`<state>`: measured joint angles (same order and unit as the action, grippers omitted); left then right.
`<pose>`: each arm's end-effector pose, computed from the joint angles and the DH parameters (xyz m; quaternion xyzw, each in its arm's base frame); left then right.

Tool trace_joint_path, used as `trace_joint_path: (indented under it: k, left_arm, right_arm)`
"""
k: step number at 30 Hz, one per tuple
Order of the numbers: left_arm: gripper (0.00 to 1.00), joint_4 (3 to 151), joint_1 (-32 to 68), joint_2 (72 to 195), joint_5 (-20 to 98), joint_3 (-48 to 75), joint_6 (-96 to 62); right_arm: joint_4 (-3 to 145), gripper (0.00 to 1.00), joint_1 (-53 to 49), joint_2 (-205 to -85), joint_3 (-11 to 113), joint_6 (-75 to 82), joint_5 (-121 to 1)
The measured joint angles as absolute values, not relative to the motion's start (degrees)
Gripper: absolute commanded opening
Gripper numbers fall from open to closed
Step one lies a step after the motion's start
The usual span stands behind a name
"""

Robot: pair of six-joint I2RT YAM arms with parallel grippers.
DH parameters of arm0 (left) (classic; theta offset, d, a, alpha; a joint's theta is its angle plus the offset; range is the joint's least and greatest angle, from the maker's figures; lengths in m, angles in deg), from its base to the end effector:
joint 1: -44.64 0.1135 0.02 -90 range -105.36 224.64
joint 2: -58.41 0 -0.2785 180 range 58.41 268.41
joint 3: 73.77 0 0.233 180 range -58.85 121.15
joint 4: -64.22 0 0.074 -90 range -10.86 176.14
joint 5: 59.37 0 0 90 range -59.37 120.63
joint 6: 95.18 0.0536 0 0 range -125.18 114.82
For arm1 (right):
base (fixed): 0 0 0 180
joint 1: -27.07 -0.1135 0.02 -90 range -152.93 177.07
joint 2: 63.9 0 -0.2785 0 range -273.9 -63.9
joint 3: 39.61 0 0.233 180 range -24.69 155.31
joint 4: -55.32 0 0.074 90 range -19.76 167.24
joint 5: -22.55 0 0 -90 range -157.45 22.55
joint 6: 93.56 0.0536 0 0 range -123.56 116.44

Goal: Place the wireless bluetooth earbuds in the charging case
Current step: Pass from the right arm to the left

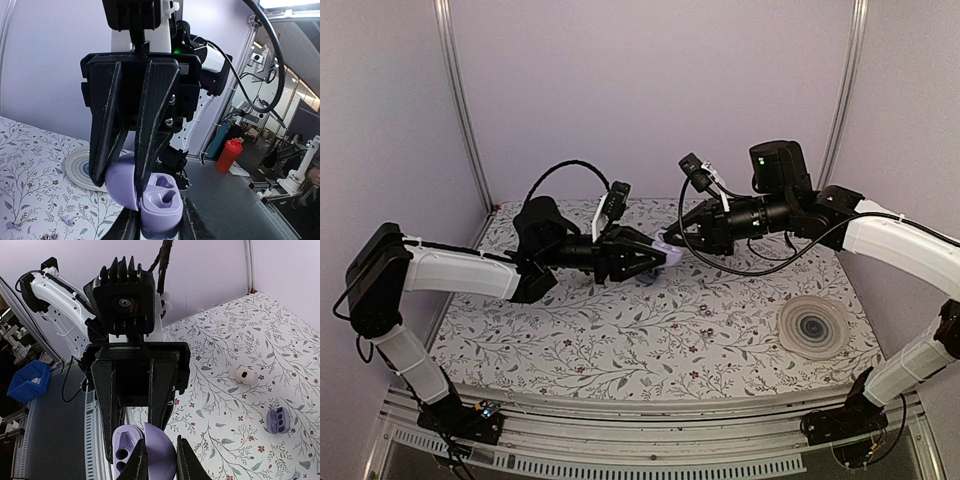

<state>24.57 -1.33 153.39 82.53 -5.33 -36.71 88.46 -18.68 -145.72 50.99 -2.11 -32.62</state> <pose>0.2177 -0.2859 0.3111 0.4103 0.5116 -0.6530 0.3789 0.2001 0.2492 0.3761 -0.4526 0.6815 0.4375 0.3732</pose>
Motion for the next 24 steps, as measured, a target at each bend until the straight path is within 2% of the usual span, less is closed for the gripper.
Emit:
trace_joint_path:
  k: [2,4,8,13,20,24]
  left_arm:
    - [0.29,24.6,-1.3,153.4,82.7,-5.4,-36.4]
    - [0.29,24.7,-1.3,153.4,82.9,-5.4,-36.0]
    - [0.33,25.4,-1.4,153.4,83.2,-5.4,-35.0]
    - [0.33,27.9,-1.7,153.2,83.6,-5.3,-32.8]
    - [0.17,30.4,-1.9,152.0,83.3,-5.3,-30.8]
    - [0.1,30.9,-2.0,151.6,82.8,-5.3,-30.0]
  right_arm:
    - [88.4,0.18,-18.7,-145.7,51.0,-2.1,-32.4]
    - [88.4,0.22,-18.7,-145.7,51.0,-2.0,-32.3]
    - [88.4,0.22,-18.7,-145.7,51.0,-1.8,-31.9]
    - [88.2,0.22,-18.7,-145.7,51.0,-1.4,-31.1]
    - [88.2,0.23,-18.6,-145.7,51.0,-1.0,-30.8]
    - [87.7,0.38,-18.6,-145.7,51.0,-0.7,-30.5]
